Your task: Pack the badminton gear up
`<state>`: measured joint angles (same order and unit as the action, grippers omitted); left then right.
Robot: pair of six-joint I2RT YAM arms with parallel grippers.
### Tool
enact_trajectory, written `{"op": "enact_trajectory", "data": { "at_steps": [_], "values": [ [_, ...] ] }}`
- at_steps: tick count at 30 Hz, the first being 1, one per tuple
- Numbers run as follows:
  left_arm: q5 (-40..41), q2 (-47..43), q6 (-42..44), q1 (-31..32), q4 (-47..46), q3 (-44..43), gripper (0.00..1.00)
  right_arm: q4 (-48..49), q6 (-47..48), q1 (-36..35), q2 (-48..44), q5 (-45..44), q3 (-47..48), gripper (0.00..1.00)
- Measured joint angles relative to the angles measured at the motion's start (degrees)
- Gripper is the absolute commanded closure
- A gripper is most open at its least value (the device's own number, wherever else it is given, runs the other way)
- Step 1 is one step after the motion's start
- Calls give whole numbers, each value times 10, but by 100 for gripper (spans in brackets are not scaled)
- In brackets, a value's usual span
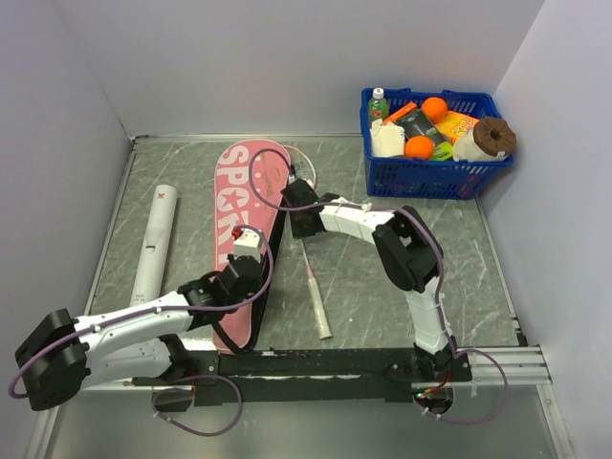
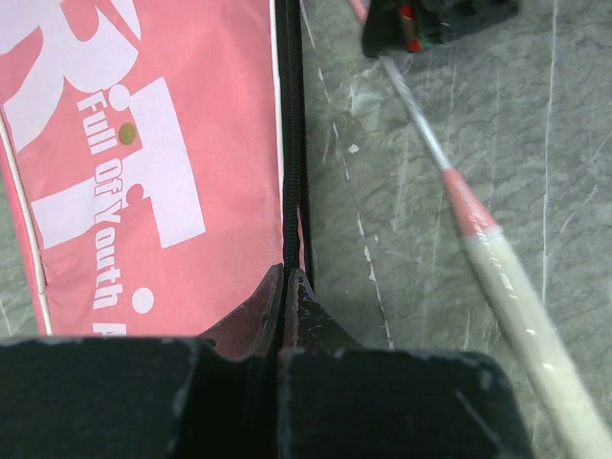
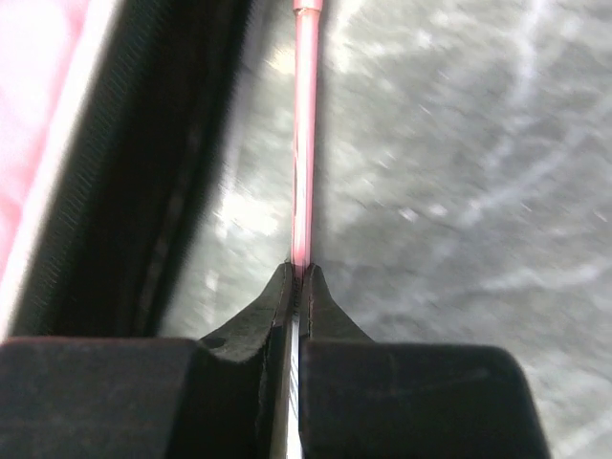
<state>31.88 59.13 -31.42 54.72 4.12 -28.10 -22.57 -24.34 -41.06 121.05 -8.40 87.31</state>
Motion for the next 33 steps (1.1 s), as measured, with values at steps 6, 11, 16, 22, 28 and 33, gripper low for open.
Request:
{"op": "enact_trajectory", "data": {
  "at_steps": [6,11,16,22,28,33],
  "values": [
    [-1,4,8,-14,-2,-8,99,-63,13,7,-70,1,-57,100],
    [-4,14,11,-27,-13,-14,99,-92,3,7,-185,17,-165,100],
    [-8,31,20,-35,-17,-28,99,-116,-23,-7,-308,29,-266,100],
    [-11,42,23,-40,-23,-48,99,-176,-74,-81,-445,3,-357,100],
    [-16,45,22,-41,-24,-65,99,-247,-145,-159,-594,-29,-403,100],
    [-23,44,19,-43,-23,-65,99,-282,-193,-198,-654,-50,-413,100]
  ]
}}
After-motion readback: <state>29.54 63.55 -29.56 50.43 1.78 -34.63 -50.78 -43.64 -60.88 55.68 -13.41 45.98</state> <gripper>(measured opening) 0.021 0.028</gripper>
